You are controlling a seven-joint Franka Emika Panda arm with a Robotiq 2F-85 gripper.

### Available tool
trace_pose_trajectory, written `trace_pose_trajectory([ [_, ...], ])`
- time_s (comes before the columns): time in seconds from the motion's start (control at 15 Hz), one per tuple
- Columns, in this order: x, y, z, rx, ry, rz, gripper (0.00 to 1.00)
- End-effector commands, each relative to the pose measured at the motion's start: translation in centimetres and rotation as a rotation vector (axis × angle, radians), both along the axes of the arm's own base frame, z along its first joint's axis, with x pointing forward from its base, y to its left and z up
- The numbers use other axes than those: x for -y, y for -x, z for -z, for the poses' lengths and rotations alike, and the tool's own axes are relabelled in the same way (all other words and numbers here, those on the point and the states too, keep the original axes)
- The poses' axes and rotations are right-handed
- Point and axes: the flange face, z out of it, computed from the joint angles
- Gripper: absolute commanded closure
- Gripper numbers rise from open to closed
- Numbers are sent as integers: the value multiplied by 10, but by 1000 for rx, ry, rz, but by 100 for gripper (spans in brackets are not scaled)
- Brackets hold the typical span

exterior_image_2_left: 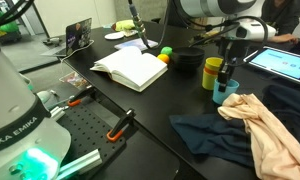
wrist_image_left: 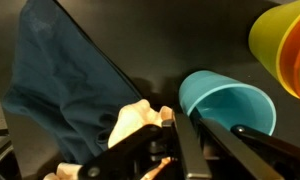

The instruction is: Pick up the black bowl and stack it on top of the other black bowls, pick up the blue cup and stack it in the top yellow cup

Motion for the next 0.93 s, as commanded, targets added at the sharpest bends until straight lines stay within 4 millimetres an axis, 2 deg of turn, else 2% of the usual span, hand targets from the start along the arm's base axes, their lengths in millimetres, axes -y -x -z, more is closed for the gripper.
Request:
trace_pose_trajectory([
  [0.0,-5,-4,-33,-24,-37,-24,89],
  [0.27,-4,-6,-60,-95,-2,-52,89],
  [0.47,-7,0,-51,-79,-14,-70,89],
  [0.53,-9,2,-46,-76,-16,-67,86],
  [0.6,-11,4,-40,-70,-17,-66,68],
  [0.87,-19,12,-19,-50,-12,-61,38],
])
